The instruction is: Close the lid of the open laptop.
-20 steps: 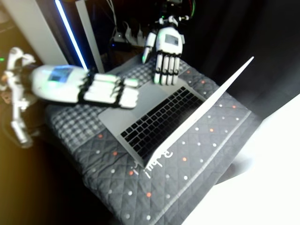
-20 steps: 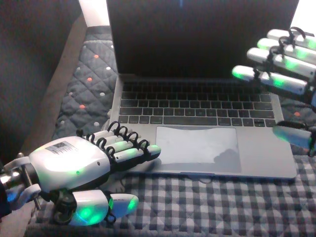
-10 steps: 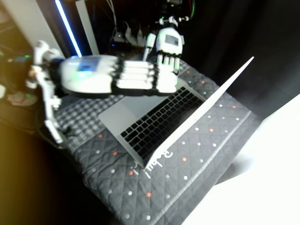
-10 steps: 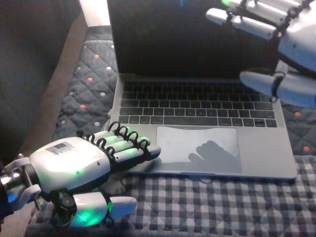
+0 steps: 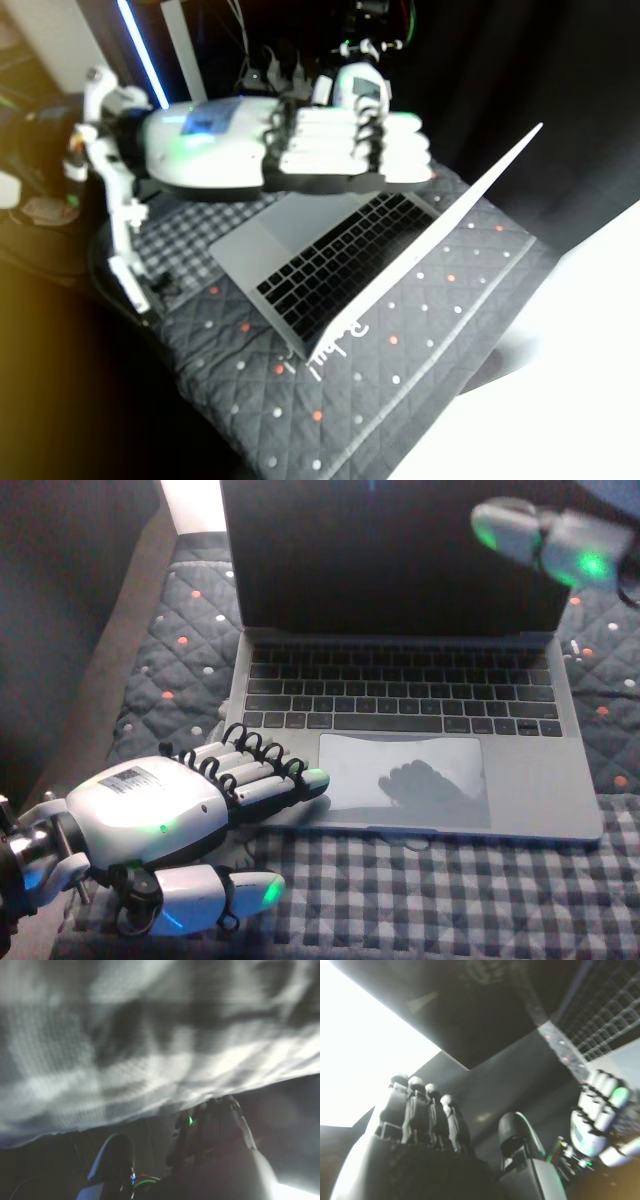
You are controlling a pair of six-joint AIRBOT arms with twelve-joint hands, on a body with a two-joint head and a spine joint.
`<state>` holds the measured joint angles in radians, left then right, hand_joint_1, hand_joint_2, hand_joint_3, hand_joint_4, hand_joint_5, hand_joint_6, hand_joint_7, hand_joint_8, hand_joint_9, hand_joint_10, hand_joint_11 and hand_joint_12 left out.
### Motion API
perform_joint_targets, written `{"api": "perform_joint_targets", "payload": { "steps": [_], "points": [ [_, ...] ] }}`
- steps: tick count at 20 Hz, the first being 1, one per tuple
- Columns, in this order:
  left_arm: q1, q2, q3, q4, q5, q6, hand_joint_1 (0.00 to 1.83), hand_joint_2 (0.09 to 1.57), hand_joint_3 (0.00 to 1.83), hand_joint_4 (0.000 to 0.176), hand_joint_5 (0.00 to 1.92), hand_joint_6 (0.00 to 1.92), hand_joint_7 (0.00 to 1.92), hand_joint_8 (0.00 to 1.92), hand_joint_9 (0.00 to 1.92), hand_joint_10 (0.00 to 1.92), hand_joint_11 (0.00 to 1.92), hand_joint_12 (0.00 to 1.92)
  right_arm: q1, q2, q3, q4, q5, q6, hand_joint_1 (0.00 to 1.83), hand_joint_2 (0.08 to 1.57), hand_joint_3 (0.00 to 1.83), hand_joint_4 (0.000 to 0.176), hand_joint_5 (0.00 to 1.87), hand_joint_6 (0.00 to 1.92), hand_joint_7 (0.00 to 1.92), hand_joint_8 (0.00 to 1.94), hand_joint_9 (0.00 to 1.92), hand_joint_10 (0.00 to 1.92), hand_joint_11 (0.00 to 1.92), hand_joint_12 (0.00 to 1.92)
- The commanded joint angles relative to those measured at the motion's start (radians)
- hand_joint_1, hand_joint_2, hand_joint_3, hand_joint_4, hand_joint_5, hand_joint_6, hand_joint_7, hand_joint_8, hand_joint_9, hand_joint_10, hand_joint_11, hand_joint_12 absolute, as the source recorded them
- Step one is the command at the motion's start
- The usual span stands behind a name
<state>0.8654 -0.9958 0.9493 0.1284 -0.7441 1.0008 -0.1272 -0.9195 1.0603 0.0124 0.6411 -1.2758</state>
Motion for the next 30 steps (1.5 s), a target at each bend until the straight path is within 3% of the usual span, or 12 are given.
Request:
{"api": "perform_joint_targets", "payload": {
  "steps": [1,3,9,12,13,14,16,19,21,23,25,30],
  "points": [
    [-0.003,-0.017,0.003,0.005,-0.044,-0.018,0.08,1.41,0.00,0.031,0.04,0.00,0.04,0.00,0.02,0.00,0.00,0.00,0.042,0.004,-0.003,0.033,0.044,-0.071,0.26,1.42,0.00,0.030,0.00,0.00,0.00,0.00,0.00,0.00,0.00,0.00],
    [-0.003,-0.032,0.015,0.026,-0.039,-0.050,0.05,1.41,0.00,0.040,0.03,0.00,0.01,0.00,0.00,0.00,0.00,0.00,0.109,-0.018,0.014,0.078,-0.031,-0.157,0.39,1.44,0.00,0.000,0.00,0.00,0.00,0.00,0.00,0.00,0.00,0.00],
    [-0.004,-0.039,0.018,0.031,-0.040,-0.060,0.08,1.40,0.00,0.016,0.08,0.02,0.06,0.01,0.04,0.01,0.00,0.00,0.113,-0.059,0.097,0.183,-0.110,-0.159,0.33,1.41,0.00,0.015,0.00,0.00,0.00,0.00,0.00,0.00,0.00,0.00],
    [-0.003,-0.039,0.019,0.031,-0.039,-0.064,0.02,1.41,0.00,0.049,0.02,0.00,0.01,0.00,0.00,0.00,0.00,0.00,0.112,-0.060,0.094,0.178,-0.129,-0.159,0.32,1.38,0.00,0.000,0.00,0.00,0.00,0.00,0.02,0.01,0.02,0.01],
    [-0.003,-0.039,0.019,0.031,-0.039,-0.064,0.06,1.41,0.00,0.037,0.04,0.01,0.02,0.00,0.00,0.00,0.00,0.00,0.112,-0.059,0.088,0.166,-0.132,-0.159,0.42,1.34,0.01,0.000,0.01,0.00,0.15,0.03,0.19,0.38,0.00,1.37],
    [-0.003,-0.039,0.018,0.030,-0.041,-0.064,0.07,1.41,0.00,0.035,0.03,0.01,0.02,0.00,0.00,0.00,0.00,0.00,0.112,-0.057,0.081,0.155,-0.133,-0.159,0.50,1.33,0.00,0.000,0.10,0.01,0.30,0.08,0.26,0.96,0.19,1.76],
    [-0.002,-0.039,0.018,0.029,-0.041,-0.065,0.04,1.41,0.00,0.032,0.04,0.01,0.03,0.01,0.01,0.01,0.00,0.00,0.112,-0.049,0.060,0.126,-0.132,-0.158,0.62,1.30,0.00,0.000,0.25,0.55,0.39,0.83,0.35,1.42,0.35,1.90],
    [0.004,-0.039,0.017,0.018,-0.046,-0.065,0.00,1.41,0.00,0.041,0.03,0.00,0.02,0.00,0.00,0.00,0.00,0.00,0.112,-0.025,0.009,0.064,-0.128,-0.156,0.68,1.25,0.00,0.000,0.01,1.72,0.41,1.82,0.55,1.90,0.67,1.92],
    [0.007,-0.038,0.017,0.012,-0.047,-0.065,0.03,1.42,0.00,0.036,0.04,0.01,0.02,0.00,0.01,0.00,0.00,0.00,0.112,0.004,-0.036,0.015,-0.122,-0.153,0.67,1.28,0.00,0.000,0.00,1.89,0.10,1.69,0.19,1.82,0.31,1.92],
    [0.011,-0.031,0.014,-0.001,-0.053,-0.065,0.05,1.41,0.00,0.032,0.06,0.01,0.02,0.00,0.02,0.01,0.00,0.00,0.112,0.041,-0.089,-0.034,-0.122,-0.147,0.65,1.28,0.00,0.000,0.00,1.86,0.00,1.75,0.09,1.92,0.29,1.92],
    [0.023,-0.016,0.005,-0.024,-0.074,-0.065,0.04,1.42,0.00,0.041,0.05,0.00,0.01,0.00,0.00,0.00,0.00,0.00,0.111,0.067,-0.105,-0.210,-0.120,0.059,0.58,1.24,0.00,0.000,0.04,1.92,0.09,1.89,0.28,1.92,0.44,1.92],
    [0.052,0.015,-0.018,-0.082,-0.118,-0.037,0.10,1.40,0.00,0.050,0.07,0.01,0.05,0.00,0.04,0.01,0.00,0.00,0.025,0.104,-0.112,-0.453,-0.038,0.406,0.38,1.21,0.00,0.000,0.00,1.70,0.00,1.77,0.08,1.92,0.22,1.92]
  ]
}}
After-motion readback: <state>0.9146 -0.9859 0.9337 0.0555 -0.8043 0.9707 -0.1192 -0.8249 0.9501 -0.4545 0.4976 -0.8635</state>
